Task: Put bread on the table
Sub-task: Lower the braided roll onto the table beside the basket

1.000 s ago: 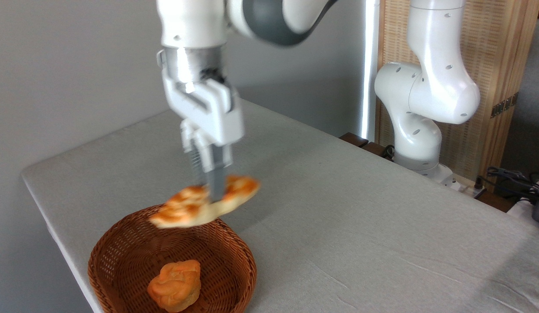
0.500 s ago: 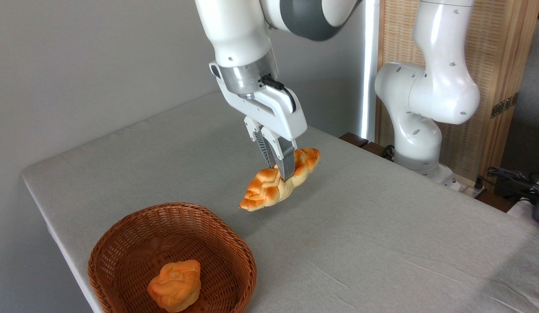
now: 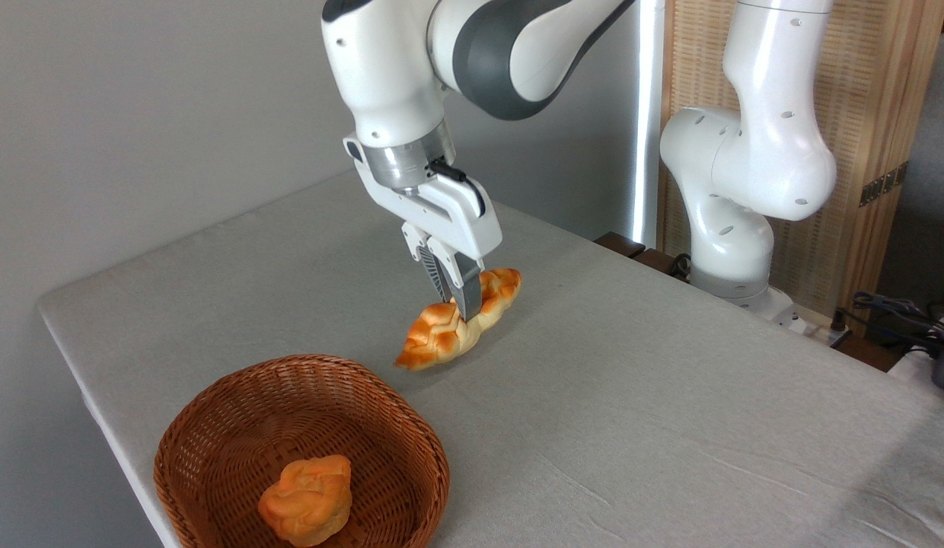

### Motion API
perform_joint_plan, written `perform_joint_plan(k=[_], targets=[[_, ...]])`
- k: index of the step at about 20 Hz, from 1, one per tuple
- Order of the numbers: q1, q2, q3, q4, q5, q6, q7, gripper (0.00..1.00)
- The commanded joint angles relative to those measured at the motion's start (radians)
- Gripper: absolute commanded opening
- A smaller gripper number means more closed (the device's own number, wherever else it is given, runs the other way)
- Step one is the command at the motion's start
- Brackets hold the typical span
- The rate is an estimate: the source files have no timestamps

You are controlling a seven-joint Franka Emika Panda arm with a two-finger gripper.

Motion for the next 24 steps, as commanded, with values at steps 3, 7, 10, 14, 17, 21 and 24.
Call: perform_joint_plan(k=[3,7,10,14,17,21,24], targets=[[-0.005,0.047,0.006,-0.005,-0.006,0.014,-0.01,0.76],[-0.006,0.048,0.005,-0.005,-0.006,0.026,-0.01,1.0],[-0.008,0.048,0.003,-0.005,-0.007,0.023,-0.01,1.0],[-0.022,0.047,0.006,0.003,-0.017,0.021,-0.005,1.0],[-0.022,0.047,0.006,0.009,-0.044,0.021,-0.005,1.0],[-0.022,0.042,0.008,0.026,-0.047,0.021,-0.013,1.0],[-0.017,0.033,0.012,0.082,-0.047,0.009,-0.016,1.0]])
